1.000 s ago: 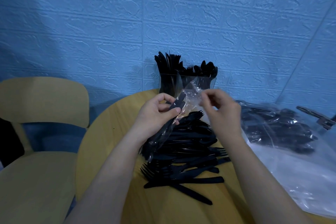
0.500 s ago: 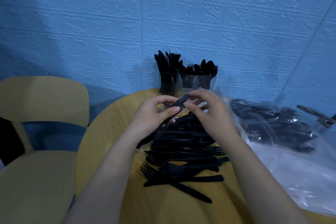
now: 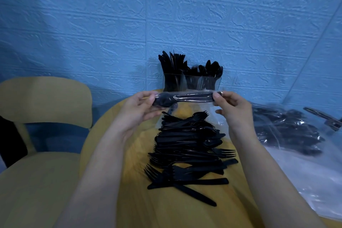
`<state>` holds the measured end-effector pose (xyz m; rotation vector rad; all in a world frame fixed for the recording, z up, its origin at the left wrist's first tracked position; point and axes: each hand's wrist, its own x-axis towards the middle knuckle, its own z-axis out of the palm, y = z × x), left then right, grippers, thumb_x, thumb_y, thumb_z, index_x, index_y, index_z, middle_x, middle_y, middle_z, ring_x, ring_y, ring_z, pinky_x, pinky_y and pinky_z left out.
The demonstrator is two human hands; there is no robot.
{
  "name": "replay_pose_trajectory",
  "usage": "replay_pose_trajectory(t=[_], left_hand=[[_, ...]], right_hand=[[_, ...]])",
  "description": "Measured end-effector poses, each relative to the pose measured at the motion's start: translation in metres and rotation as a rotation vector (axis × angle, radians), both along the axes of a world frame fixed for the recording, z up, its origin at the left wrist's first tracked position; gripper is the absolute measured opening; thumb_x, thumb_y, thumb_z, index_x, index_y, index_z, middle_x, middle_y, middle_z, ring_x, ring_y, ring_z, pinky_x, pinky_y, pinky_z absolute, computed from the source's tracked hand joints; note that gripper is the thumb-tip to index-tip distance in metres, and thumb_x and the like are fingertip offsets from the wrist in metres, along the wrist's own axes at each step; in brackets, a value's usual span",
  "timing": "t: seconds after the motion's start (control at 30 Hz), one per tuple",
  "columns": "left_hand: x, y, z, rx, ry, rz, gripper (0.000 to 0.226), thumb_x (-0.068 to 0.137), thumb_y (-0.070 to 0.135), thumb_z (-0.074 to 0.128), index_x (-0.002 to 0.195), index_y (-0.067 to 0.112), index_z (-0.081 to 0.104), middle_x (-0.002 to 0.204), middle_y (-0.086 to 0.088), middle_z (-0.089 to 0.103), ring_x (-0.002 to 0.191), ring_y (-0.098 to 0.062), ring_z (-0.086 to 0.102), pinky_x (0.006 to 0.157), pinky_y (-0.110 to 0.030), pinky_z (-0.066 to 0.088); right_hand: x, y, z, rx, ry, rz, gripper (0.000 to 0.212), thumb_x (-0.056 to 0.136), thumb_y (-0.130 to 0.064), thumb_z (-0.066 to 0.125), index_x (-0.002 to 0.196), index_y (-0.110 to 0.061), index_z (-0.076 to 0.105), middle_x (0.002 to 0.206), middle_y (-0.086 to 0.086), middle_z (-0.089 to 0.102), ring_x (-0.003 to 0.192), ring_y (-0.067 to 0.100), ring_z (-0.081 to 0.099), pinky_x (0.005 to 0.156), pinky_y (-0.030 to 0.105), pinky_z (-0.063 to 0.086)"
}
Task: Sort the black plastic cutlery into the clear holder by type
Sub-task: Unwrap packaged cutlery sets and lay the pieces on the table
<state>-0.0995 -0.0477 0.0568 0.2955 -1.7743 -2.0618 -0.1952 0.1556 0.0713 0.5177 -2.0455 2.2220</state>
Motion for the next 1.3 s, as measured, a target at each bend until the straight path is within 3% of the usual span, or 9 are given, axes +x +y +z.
replay_pose_trajectory(t=[0.1, 0.23, 0.33, 0.53, 0.77, 1.0, 1.13, 1.23, 1.3], left_hand=[[-0.001, 0.001, 0.0, 0.025, 0.013, 0.081, 0.015, 0.095, 0.008, 0.051, 0.104, 0.001, 0.061, 0.092, -0.013, 0.069, 0.068, -0.012, 0.071, 0.063, -0.016, 0.056], [-0.001, -0.001, 0.0, 0.034, 0.033, 0.207, 0.003, 0.088, 0.006, 0.062, 0.085, 0.006, 0.064, 0.083, -0.008, 0.07, 0.062, -0.01, 0.07, 0.058, -0.016, 0.055], [-0.003, -0.001, -0.001, -0.018, 0.069, 0.266, 0.01, 0.086, 0.003, 0.064, 0.078, 0.008, 0.061, 0.07, -0.002, 0.068, 0.055, -0.005, 0.066, 0.055, -0.016, 0.055], [-0.006, 0.008, 0.0, -0.236, 0.147, 0.291, 0.014, 0.086, 0.002, 0.063, 0.076, 0.01, 0.057, 0.072, -0.004, 0.062, 0.05, -0.001, 0.058, 0.052, -0.015, 0.053], [-0.004, -0.001, -0.003, -0.025, 0.247, 0.381, 0.014, 0.093, 0.003, 0.055, 0.082, 0.012, 0.056, 0.079, -0.005, 0.061, 0.059, -0.002, 0.059, 0.057, -0.016, 0.053], [0.001, -0.039, -0.016, 0.329, 0.376, 0.829, 0.021, 0.098, 0.005, 0.046, 0.081, 0.017, 0.046, 0.077, 0.001, 0.053, 0.059, -0.001, 0.054, 0.054, -0.018, 0.05], [-0.003, -0.037, -0.018, 0.395, 0.431, 0.879, 0.019, 0.099, 0.003, 0.043, 0.085, 0.016, 0.041, 0.078, 0.0, 0.051, 0.059, -0.003, 0.055, 0.056, -0.019, 0.05], [-0.013, -0.023, -0.02, 0.308, 0.371, 0.725, 0.021, 0.095, -0.003, 0.043, 0.097, 0.018, 0.042, 0.079, -0.005, 0.054, 0.059, -0.003, 0.058, 0.058, -0.02, 0.052], [-0.019, -0.013, -0.021, 0.231, 0.302, 0.624, 0.025, 0.095, -0.004, 0.045, 0.095, 0.021, 0.046, 0.085, -0.008, 0.056, 0.064, -0.006, 0.061, 0.06, -0.02, 0.054]], right_hand=[[-0.004, 0.003, -0.001, 0.059, -0.078, 0.071, 0.007, 0.087, -0.02, 0.067, 0.089, -0.014, 0.065, 0.075, -0.002, 0.062, 0.07, 0.008, 0.059, 0.066, 0.023, 0.049], [-0.004, 0.005, -0.002, 0.032, -0.207, 0.228, 0.019, 0.09, -0.029, 0.061, 0.084, -0.011, 0.062, 0.074, 0.0, 0.056, 0.069, 0.012, 0.056, 0.061, 0.023, 0.047], [-0.004, 0.005, -0.003, 0.036, -0.229, 0.295, 0.014, 0.089, -0.024, 0.061, 0.084, -0.011, 0.063, 0.075, 0.0, 0.058, 0.068, 0.013, 0.059, 0.059, 0.023, 0.046], [-0.006, 0.008, -0.004, 0.021, -0.261, 0.375, 0.013, 0.081, -0.013, 0.066, 0.091, -0.006, 0.066, 0.073, 0.002, 0.067, 0.066, 0.012, 0.067, 0.062, 0.02, 0.055], [-0.007, 0.012, 0.002, -0.055, -0.304, 0.371, 0.026, 0.068, -0.016, 0.067, 0.09, -0.003, 0.065, 0.064, 0.0, 0.07, 0.064, 0.012, 0.069, 0.06, 0.019, 0.057], [-0.021, 0.034, 0.005, -0.057, -0.248, 0.221, 0.006, 0.082, -0.005, 0.064, 0.087, -0.002, 0.066, 0.064, 0.007, 0.07, 0.06, 0.013, 0.069, 0.06, 0.018, 0.056], [-0.015, 0.036, 0.009, 0.198, -0.176, 0.371, 0.013, 0.074, -0.009, 0.068, 0.086, -0.003, 0.07, 0.072, 0.011, 0.071, 0.064, 0.016, 0.069, 0.065, 0.02, 0.057], [-0.005, 0.028, 0.01, 0.517, -0.071, 0.493, 0.013, 0.078, -0.009, 0.071, 0.09, -0.006, 0.071, 0.075, 0.007, 0.073, 0.07, 0.016, 0.071, 0.069, 0.021, 0.057], [-0.002, 0.024, 0.009, 0.676, -0.001, 0.505, 0.008, 0.08, -0.01, 0.072, 0.088, -0.01, 0.071, 0.077, 0.002, 0.074, 0.073, 0.013, 0.07, 0.073, 0.023, 0.057]])
